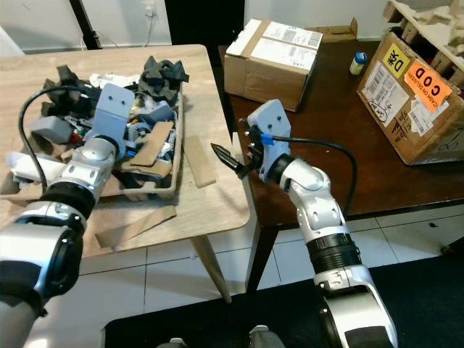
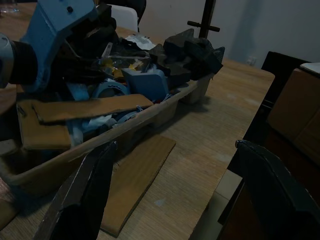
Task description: Picking trash to rubbish bin
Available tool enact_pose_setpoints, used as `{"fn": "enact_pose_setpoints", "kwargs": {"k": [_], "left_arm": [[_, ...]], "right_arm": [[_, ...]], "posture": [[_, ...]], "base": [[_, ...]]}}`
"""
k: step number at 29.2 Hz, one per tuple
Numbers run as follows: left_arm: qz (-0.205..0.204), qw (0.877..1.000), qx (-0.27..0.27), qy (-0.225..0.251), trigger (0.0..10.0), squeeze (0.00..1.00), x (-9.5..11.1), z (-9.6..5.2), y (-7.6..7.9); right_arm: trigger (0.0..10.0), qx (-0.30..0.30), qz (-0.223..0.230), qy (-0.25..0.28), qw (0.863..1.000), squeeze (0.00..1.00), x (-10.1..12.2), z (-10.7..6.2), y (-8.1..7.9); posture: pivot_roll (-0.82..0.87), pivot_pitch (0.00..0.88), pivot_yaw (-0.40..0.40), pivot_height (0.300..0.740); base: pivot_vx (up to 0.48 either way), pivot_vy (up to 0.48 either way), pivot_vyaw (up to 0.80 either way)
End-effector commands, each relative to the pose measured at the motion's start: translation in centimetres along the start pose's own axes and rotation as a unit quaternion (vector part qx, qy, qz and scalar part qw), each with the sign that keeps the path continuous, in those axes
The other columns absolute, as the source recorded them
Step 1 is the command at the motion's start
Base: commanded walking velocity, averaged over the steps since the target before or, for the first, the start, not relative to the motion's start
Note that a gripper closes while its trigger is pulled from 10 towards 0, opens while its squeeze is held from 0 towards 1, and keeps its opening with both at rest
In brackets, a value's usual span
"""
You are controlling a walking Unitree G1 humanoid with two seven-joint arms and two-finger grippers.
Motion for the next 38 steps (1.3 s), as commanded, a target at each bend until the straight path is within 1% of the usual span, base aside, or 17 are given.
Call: {"fn": "enact_pose_setpoints", "kwargs": {"k": [1, 4, 5, 6, 7, 8, 9, 10, 12, 13, 14, 17, 22, 25, 27, 34, 38], "left_arm": [[0.01, 1.0, -0.025, -0.01, 0.0, 0.0, -1.2, -0.2, 0.1], [0.009, 0.999, -0.034, 0.002, 0.0, 0.0, -0.8, -0.2, 0.0], [-0.009, 0.998, -0.054, 0.028, 0.0, 0.0, -0.1, -0.2, 0.1], [-0.037, 0.992, -0.095, 0.075, 0.0, 0.0, 1.2, -0.3, 0.5], [-0.07, 0.979, -0.142, 0.127, 0.0, 0.0, 2.5, -0.7, 0.9], [-0.096, 0.96, -0.189, 0.181, 0.0, 0.0, 3.7, -1.3, 1.1], [-0.096, 0.96, -0.189, 0.181, 0.0, 0.0, 3.7, -1.3, 1.1], [-0.111, 0.945, -0.219, 0.216, 0.0, 0.0, 4.4, -1.8, 1.1], [-0.143, 0.922, -0.254, 0.255, 0.0, 0.0, 5.3, -2.6, 0.8], [-0.143, 0.922, -0.254, 0.255, 0.0, 0.0, 5.3, -2.6, 0.8], [-0.172, 0.905, -0.275, 0.274, 0.0, 0.0, 5.7, -3.1, 0.5], [-0.193, 0.889, -0.295, 0.291, 0.0, 0.0, 5.9, -3.7, -0.3], [-0.175, 0.887, -0.307, 0.298, 0.0, 0.0, 5.5, -4.0, -1.2], [-0.168, 0.9, -0.283, 0.287, 0.0, 0.0, 4.6, -3.8, -2.4], [-0.172, 0.904, -0.27, 0.282, 0.0, 0.0, 4.3, -3.8, -3.0], [-0.224, 0.889, -0.251, 0.31, 0.0, 0.0, 4.6, -4.4, -5.0], [-0.237, 0.885, -0.242, 0.318, 0.0, 0.0, 4.6, -4.4, -5.7]], "right_arm": [[10.0, 0.003, -0.007, -0.007, 1.0, 0.0, -0.2, 0.0, 0.0], [10.0, 0.003, -0.008, -0.006, 1.0, 0.0, -0.2, 0.0, 0.0], [10.0, 0.003, -0.008, -0.005, 1.0, 0.0, -0.1, 0.0, 0.0], [10.0, 0.003, -0.009, -0.004, 1.0, 0.0, 0.0, 0.0, 0.0], [10.0, 0.003, -0.01, -0.003, 1.0, 0.0, 0.1, 0.0, 0.1], [10.0, 0.003, -0.011, -0.003, 1.0, 0.0, 0.1, 0.0, 0.1], [10.0, 0.003, -0.011, -0.003, 1.0, 0.0, 0.1, 0.0, 0.1], [10.0, 0.004, -0.011, -0.003, 1.0, 0.0, 0.2, 0.0, 0.1], [10.0, 0.005, -0.012, -0.002, 1.0, 0.0, 0.2, 0.1, 0.1], [10.0, 0.005, -0.012, -0.002, 1.0, 0.0, 0.2, 0.1, 0.1], [10.0, 0.006, -0.013, -0.002, 1.0, 0.0, 0.2, 0.1, 0.1], [10.0, 0.008, -0.015, -0.001, 1.0, 0.0, 0.3, 0.2, 0.0], [10.0, 0.01, -0.015, -0.001, 1.0, 0.0, 0.3, 0.1, 0.0], [10.0, 0.012, -0.016, -0.002, 1.0, 0.0, 0.3, 0.1, 0.0], [10.0, 0.013, -0.017, -0.002, 1.0, 0.0, 0.3, 0.1, -0.1], [10.0, 0.015, -0.018, 0.0, 1.0, 0.0, 0.4, 0.1, -0.2], [10.0, 0.015, -0.019, 0.0, 1.0, 0.0, 0.4, 0.0, -0.1]], "posture": [[0.04, 0.252, -0.036, 0.74], [0.04, 0.252, -0.036, 0.74], [0.05, 0.253, -0.035, 0.74], [0.05, 0.251, -0.037, 0.74], [0.05, 0.25, -0.037, 0.74], [0.05, 0.25, -0.037, 0.74], [0.05, 0.25, -0.037, 0.74], [0.05, 0.249, -0.037, 0.74], [0.05, 0.248, -0.037, 0.74], [0.05, 0.248, -0.037, 0.74], [0.05, 0.246, -0.035, 0.74], [0.05, 0.245, -0.035, 0.74], [0.05, 0.238, -0.037, 0.74], [0.05, 0.233, -0.04, 0.74], [0.05, 0.229, -0.041, 0.74], [0.04, 0.215, -0.04, 0.74], [0.04, 0.21, -0.042, 0.74]], "base": [[0.0, 0.0, 0.0], [0.0, 0.0, 0.0], [0.0, 0.0, 0.0], [0.0, 0.0, 0.0], [0.0, 0.0, 0.0], [0.0, 0.0, 0.0], [0.0, 0.0, 0.0], [0.0, 0.0, 0.0], [0.0, 0.0, 0.0], [0.0, 0.0, 0.0], [0.0, 0.0, 0.0], [0.0, 0.0, 0.0], [0.0, 0.0, 0.0], [0.0, 0.0, 0.0], [0.0, 0.0, 0.0], [0.0, 0.0, 0.0], [0.0, 0.0, 0.0]]}}
Point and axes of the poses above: a point about 5 cm out from each wrist's last joint towards the gripper, its own z axis pointing out of the wrist towards the gripper, its own x axis along the axis of the wrist's last joint, y = z × x, the point moved 1 cm from there along z, pointing out of the wrist towards the gripper, and after that the axes turned 11 degrees about z, right-handed, at the moved point
